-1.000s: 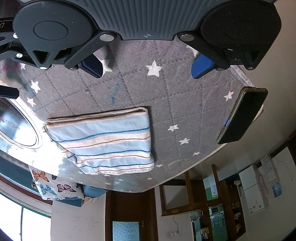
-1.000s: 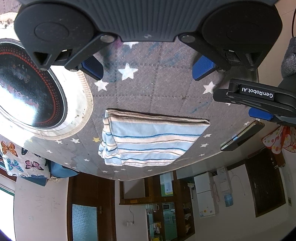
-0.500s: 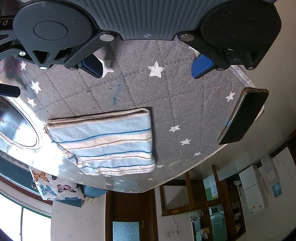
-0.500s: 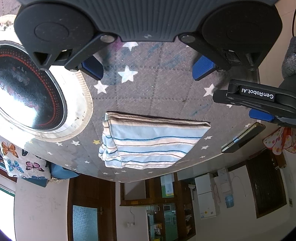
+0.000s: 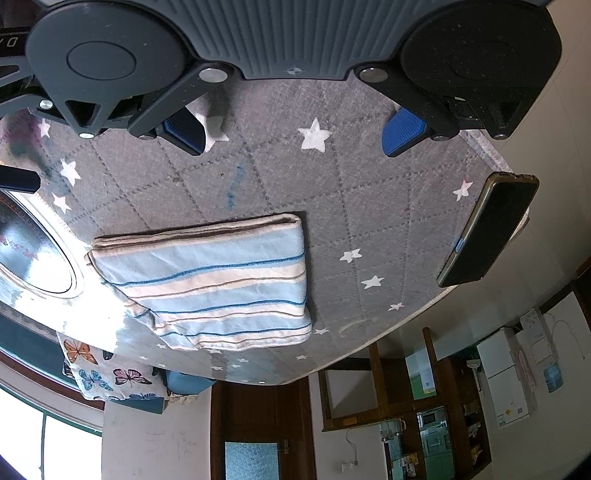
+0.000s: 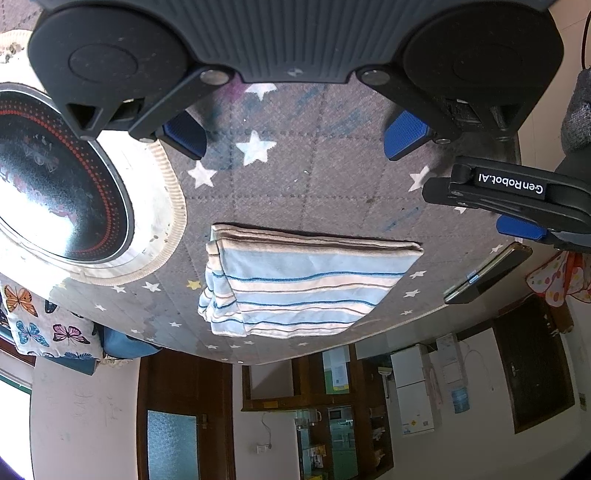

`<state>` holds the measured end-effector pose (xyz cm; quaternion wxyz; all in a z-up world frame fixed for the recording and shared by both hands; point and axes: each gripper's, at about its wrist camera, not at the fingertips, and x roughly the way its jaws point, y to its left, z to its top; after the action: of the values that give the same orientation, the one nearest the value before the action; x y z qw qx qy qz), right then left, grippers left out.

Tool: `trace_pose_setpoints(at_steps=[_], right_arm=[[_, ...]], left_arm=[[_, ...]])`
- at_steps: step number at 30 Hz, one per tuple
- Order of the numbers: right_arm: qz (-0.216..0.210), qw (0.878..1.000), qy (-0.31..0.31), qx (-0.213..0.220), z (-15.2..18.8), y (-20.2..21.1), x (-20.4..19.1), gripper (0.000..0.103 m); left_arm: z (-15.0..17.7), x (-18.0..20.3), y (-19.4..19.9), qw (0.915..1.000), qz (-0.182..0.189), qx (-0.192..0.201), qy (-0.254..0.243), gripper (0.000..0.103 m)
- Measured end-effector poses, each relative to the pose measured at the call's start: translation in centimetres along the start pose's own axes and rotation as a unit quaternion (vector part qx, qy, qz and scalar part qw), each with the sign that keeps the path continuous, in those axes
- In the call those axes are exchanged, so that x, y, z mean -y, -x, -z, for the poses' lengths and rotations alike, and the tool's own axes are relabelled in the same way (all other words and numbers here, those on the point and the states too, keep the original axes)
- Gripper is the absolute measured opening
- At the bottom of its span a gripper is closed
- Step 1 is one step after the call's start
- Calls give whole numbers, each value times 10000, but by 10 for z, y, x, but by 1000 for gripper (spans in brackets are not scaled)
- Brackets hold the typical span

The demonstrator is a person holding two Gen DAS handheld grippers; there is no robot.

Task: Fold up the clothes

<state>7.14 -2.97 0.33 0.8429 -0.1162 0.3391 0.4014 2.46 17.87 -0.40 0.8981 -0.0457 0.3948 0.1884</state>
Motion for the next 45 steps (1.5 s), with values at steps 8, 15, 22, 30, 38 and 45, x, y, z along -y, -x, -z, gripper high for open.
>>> trace_pose_setpoints(at_steps=[8, 15, 22, 30, 38, 45], right_arm=[[-9, 10000, 4, -9, -1, -3, -1, 103], [10, 10000, 4, -14, -2, -4, -2, 103], [2, 10000, -5, -26, -3, -6, -3, 103], [1, 10000, -8, -26, -2, -5, -2, 103], [4, 10000, -20, -47, -3, -8, -2, 103], [14, 10000, -49, -51, -3, -9, -1, 103]], left_arm=[[-1, 1, -1, 10000, -2, -2, -5, 103], [-1, 1, -1, 10000, -6, -1, -5, 103], [-1, 1, -2, 10000, -7, -3, -12, 103], [-2, 2, -2, 10000, -14, -1, -19, 103], [-3, 2, -3, 10000, -21, -5, -27, 103], [-5, 2, -6, 10000, -15, -21, -28, 103]])
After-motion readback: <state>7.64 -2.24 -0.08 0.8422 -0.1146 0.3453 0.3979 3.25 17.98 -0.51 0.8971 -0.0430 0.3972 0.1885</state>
